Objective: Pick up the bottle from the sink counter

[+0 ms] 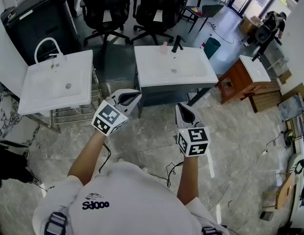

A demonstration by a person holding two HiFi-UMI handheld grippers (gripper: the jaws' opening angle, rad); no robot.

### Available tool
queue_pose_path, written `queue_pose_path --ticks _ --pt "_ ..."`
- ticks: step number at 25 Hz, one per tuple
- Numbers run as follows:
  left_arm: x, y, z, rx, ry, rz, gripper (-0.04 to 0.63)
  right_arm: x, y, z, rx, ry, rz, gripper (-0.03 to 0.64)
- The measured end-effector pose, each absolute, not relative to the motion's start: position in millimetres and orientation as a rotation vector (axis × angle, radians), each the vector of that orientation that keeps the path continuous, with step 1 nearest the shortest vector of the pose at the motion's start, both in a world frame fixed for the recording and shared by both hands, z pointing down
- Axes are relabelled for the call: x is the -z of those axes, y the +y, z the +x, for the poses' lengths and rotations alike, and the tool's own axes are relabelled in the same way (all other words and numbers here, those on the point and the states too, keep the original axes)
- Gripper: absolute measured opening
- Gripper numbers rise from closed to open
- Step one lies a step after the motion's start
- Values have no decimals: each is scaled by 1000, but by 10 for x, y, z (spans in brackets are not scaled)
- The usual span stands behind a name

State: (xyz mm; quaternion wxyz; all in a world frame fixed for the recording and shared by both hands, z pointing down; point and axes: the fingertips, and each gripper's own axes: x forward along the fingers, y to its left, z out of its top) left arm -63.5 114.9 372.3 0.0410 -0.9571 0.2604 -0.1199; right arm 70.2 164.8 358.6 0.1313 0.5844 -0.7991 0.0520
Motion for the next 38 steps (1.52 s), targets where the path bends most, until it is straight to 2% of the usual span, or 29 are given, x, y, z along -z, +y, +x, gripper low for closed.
queue_pose_path --ticks 38 --pt "-3776 1467 -70 408 871 -2910 -1 -3705 1835 1368 -133 -2368 1650 11"
